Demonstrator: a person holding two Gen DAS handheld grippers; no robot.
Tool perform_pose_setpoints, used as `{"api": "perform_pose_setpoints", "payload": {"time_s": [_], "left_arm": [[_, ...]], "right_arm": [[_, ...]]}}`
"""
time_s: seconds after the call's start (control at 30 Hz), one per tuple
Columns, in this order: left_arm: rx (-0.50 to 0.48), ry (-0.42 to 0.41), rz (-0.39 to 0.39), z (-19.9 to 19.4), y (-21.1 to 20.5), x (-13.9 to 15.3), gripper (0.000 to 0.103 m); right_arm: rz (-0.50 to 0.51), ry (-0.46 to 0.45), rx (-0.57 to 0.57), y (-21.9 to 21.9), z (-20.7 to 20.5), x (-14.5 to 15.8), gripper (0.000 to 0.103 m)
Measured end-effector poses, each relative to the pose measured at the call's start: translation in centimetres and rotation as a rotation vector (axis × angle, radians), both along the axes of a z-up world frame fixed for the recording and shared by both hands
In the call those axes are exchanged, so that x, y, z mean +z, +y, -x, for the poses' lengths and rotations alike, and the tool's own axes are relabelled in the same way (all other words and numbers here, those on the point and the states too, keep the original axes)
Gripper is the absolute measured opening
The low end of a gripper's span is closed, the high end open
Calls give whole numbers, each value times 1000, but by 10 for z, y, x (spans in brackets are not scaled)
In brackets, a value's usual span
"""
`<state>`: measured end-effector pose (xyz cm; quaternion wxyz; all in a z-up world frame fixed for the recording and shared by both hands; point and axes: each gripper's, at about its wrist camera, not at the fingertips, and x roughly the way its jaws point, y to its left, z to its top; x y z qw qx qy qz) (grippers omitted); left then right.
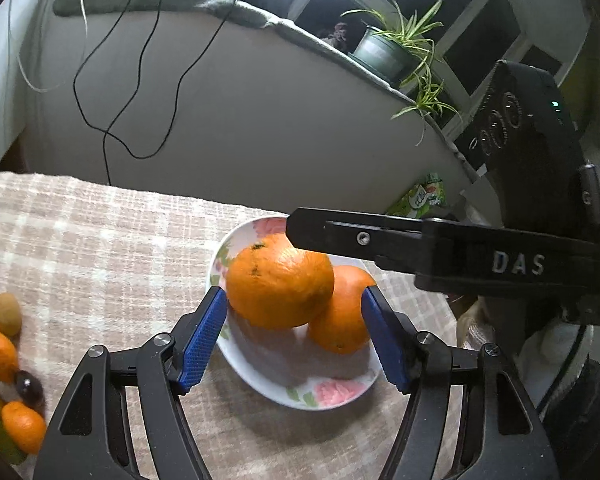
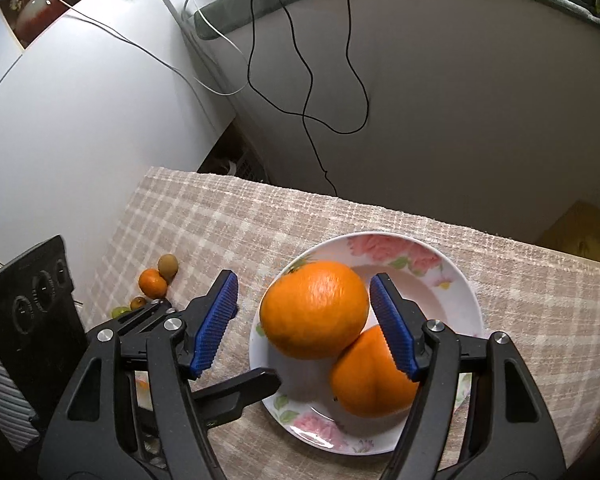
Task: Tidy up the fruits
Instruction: 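Carry the orange with the right tool onto the plate beside the first and release, then grasp the green grape with the left tool while the right tool approaches the kumquat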
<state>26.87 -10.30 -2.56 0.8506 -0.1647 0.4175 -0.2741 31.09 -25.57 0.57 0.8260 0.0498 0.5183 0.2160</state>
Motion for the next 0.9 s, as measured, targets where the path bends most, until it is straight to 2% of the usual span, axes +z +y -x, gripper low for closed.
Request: {"api": "perform_pose_setpoints", "payload": {"time_s": [0.37,0.53,0.77,0.9], "left_arm": [[53,-119,-79,54,54,37,68],[96,-170,-120,81,81,44,68],[172,-206,-172,121,119,41,68],[208,-202,-197,145,135,32,68]], "right_arm": [[-15,-109,5,-4,48,31,72],[-27,-196,-5,-6,81,49,80],[11,-315,3,6,128,54,84],[-8,-371,18,14,152,50,89]]}}
